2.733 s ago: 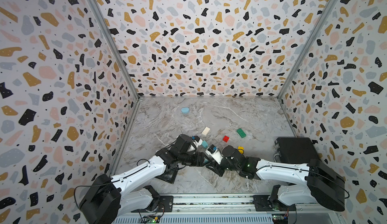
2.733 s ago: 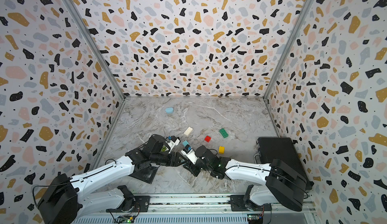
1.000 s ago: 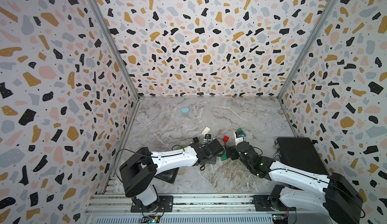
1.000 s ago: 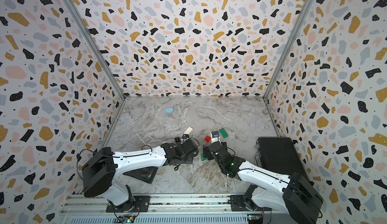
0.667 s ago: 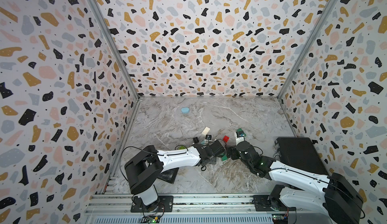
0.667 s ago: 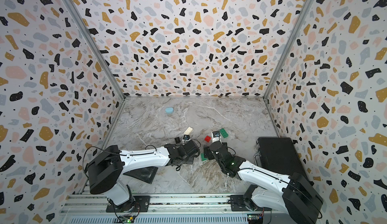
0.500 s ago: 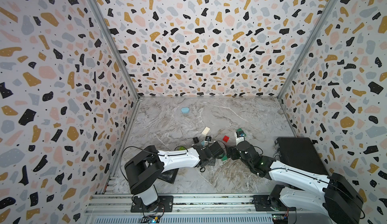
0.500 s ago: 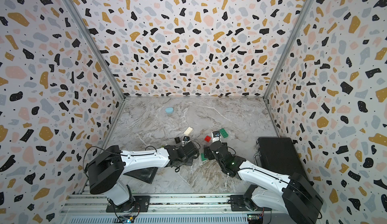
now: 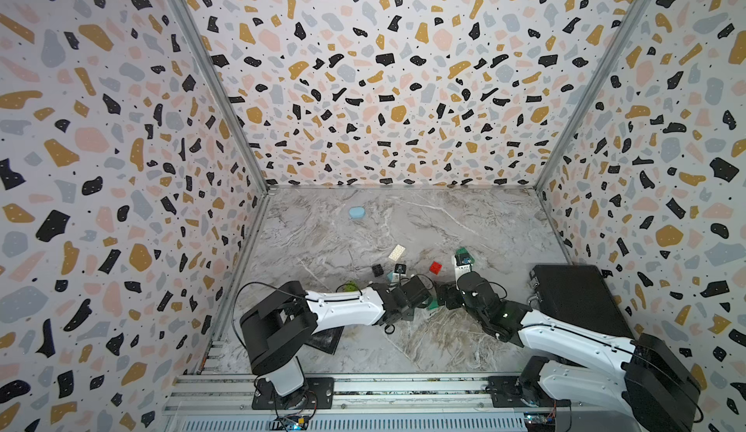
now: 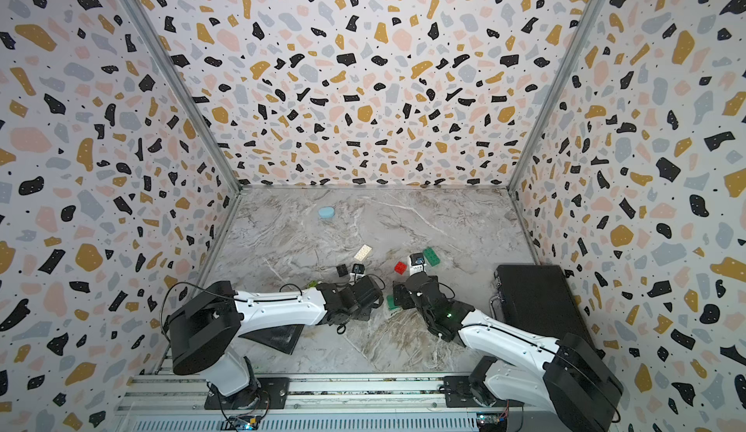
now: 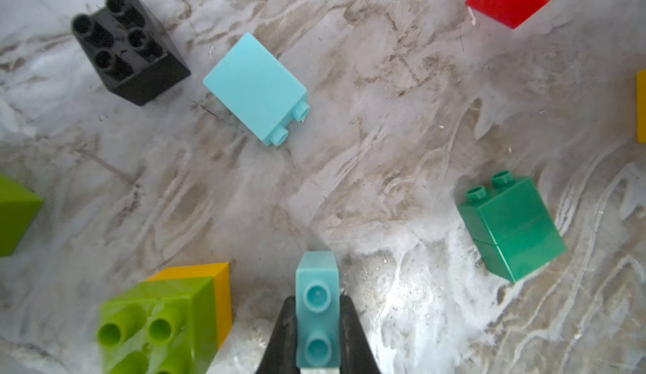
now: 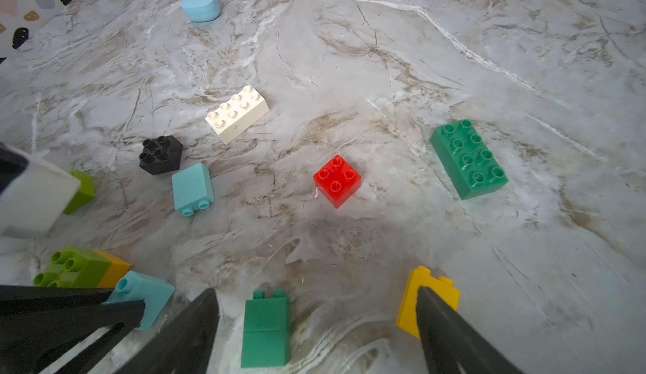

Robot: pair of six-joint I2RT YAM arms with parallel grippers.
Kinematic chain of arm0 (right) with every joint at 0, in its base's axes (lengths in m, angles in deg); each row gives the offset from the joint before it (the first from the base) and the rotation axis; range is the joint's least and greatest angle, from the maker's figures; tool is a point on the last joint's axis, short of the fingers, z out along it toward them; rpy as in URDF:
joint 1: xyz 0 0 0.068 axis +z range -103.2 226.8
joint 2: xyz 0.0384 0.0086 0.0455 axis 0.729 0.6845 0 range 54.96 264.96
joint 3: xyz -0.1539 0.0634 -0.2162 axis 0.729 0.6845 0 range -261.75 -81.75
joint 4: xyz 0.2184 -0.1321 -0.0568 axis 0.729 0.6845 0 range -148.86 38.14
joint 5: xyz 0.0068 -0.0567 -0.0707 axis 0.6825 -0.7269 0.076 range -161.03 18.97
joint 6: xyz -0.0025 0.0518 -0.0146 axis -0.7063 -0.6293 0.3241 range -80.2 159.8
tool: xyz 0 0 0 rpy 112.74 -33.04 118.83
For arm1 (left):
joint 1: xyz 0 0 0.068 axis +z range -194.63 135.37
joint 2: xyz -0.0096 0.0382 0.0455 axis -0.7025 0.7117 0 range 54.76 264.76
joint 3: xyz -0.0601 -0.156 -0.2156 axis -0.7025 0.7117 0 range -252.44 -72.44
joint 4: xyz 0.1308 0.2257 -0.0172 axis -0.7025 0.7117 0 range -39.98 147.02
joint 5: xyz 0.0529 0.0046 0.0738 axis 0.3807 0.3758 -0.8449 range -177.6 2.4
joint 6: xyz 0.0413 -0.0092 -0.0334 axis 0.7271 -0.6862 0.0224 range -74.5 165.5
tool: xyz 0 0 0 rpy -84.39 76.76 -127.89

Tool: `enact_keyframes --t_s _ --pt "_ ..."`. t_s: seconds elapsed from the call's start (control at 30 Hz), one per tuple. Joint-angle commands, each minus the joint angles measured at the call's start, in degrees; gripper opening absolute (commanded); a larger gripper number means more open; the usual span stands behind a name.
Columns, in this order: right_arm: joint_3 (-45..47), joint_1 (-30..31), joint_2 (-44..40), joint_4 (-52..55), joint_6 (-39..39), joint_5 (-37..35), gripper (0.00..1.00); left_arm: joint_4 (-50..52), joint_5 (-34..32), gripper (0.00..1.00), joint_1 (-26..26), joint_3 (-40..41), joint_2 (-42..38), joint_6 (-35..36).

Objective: Assemble the letter h with lego
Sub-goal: Place the lego brick at the center of the board.

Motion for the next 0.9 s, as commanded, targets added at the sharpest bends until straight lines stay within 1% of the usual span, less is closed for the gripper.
enact_keyframes --t_s 0.0,0.27,0.47,0.63,0.87 --pt "0.1 -0.3 -0.4 1.2 0.2 0.1 0.9 1.6 -0.4 0.01 -0.2 2.2 0.7 -2.1" --pt "0.1 -0.5 -0.2 1.1 0.2 0.6 0.9 2.6 -1.7 0.02 -1.3 3.0 0.5 -3.9" --pt "0.0 -0.4 -0.1 0.9 0.1 0.8 0.9 3.1 -1.8 0.09 -1.9 2.8 0.4 -5.0" --pt "0.0 -0.5 0.1 0.8 0.0 1.2 0.9 3.4 -2.0 0.12 -2.1 3.7 -0.7 -5.5" --pt "0.0 -0.4 0.4 0.7 -0.2 1.5 0.9 3.5 -1.6 0.12 -2.4 4.8 -3.0 -5.8"
